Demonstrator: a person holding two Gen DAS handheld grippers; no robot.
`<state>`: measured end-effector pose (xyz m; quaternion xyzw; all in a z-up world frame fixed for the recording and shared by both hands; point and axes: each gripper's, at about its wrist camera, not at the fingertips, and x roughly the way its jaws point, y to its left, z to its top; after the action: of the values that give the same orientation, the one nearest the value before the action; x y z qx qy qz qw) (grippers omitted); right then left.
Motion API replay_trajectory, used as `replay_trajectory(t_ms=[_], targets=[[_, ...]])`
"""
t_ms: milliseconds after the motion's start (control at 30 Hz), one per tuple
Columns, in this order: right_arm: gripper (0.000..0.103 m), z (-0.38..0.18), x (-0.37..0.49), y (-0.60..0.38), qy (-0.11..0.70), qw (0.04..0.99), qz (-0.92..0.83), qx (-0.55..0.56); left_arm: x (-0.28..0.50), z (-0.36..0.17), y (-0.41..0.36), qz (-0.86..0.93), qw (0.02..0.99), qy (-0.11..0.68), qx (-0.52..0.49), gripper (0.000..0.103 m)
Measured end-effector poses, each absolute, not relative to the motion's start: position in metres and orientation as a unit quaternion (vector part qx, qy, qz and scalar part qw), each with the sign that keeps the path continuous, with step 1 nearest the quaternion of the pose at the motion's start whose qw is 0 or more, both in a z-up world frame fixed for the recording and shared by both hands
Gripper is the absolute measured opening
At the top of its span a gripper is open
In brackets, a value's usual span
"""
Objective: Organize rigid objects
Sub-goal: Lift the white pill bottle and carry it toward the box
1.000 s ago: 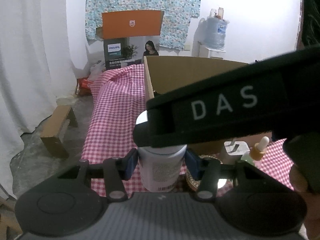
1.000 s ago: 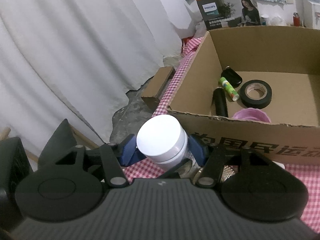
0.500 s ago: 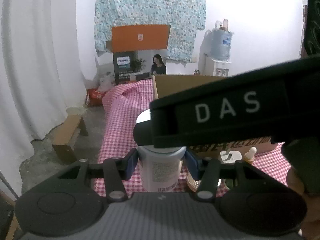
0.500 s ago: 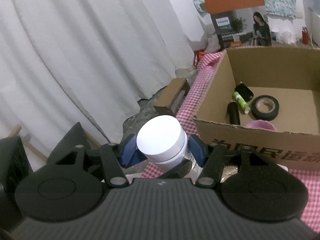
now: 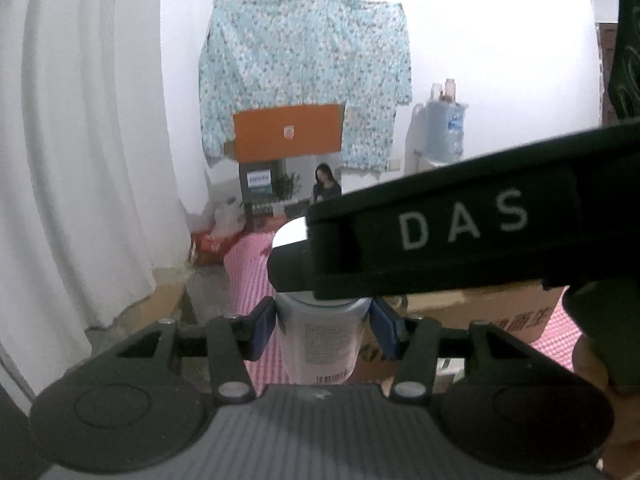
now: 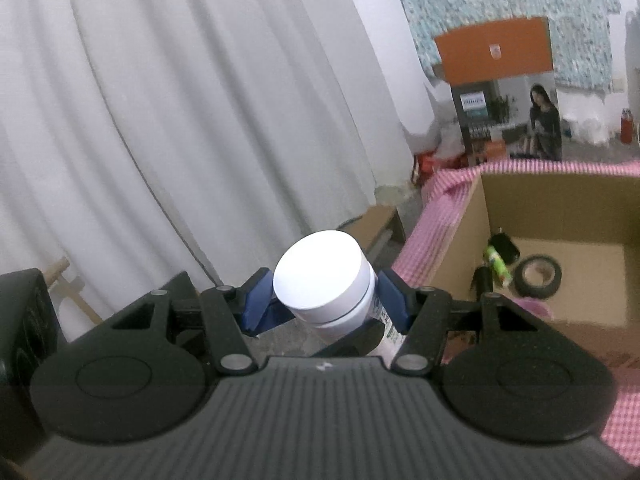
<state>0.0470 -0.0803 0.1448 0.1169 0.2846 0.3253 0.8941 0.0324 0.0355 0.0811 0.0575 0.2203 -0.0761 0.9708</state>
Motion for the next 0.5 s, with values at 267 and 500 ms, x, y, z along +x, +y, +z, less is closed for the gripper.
replay_trajectory(t_ms=[267, 500], targets=[[0.058, 0.195, 0.058, -0.111, 0.257, 0.910, 0.305, 0.114, 0.062, 0.119, 0.011, -0.126, 0.969, 0.203, 0.065, 0.053], [0.057, 0.216, 0.107, -0.160, 0.276, 0.916, 0.264, 0.126, 0.128, 0.131, -0.024, -0.189, 0.950, 0.237, 0.068, 0.053]])
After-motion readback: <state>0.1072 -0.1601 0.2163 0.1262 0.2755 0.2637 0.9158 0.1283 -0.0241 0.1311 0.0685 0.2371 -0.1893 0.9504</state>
